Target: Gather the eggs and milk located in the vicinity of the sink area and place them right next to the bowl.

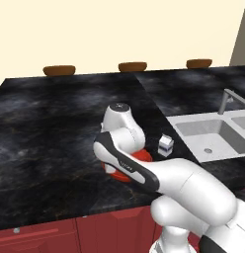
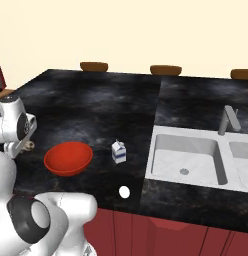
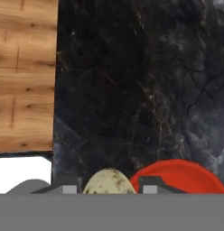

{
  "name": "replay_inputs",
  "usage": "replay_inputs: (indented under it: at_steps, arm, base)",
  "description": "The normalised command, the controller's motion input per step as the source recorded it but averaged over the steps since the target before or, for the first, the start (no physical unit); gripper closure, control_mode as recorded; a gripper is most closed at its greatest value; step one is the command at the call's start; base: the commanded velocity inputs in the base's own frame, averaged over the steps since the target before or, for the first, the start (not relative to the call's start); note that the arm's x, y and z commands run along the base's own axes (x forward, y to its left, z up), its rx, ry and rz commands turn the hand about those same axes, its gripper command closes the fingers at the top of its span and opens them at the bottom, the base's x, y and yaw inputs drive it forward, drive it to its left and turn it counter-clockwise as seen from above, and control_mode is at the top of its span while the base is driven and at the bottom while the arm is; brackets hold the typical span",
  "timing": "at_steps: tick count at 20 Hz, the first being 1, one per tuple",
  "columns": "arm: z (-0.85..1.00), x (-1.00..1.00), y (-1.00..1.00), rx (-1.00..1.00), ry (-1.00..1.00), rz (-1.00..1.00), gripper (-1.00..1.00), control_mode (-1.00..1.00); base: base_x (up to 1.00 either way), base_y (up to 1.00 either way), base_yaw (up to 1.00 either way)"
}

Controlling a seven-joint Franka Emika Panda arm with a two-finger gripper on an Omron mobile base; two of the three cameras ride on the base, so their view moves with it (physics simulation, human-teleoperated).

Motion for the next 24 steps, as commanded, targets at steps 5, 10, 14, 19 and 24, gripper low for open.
replay_inputs:
  at_steps: [5, 10, 14, 19, 24]
  arm:
    - [-0.06, 0.25, 0.41, 0.00, 0.00, 0.03, 1.00, -1.00]
    - [-0.30, 0.23, 0.14, 0.00, 0.00, 0.00, 1.00, -1.00]
    - [-0.37, 0.18, 0.06, 0.00, 0.01, 0.00, 1.00, -1.00]
    - [-0.39, 0.11, 0.00, 0.00, 0.03, 0.01, 1.00, -1.00]
    - [-0.35, 0.14, 0.00, 0.00, 0.07, 0.00, 1.00, -1.00]
  base:
    - [0.00, 0.00, 0.00]
    - [0.00, 0.00, 0.00]
    - [0.00, 0.00, 0.00]
    - [0.00, 0.00, 0.00]
    - [0.00, 0.00, 0.00]
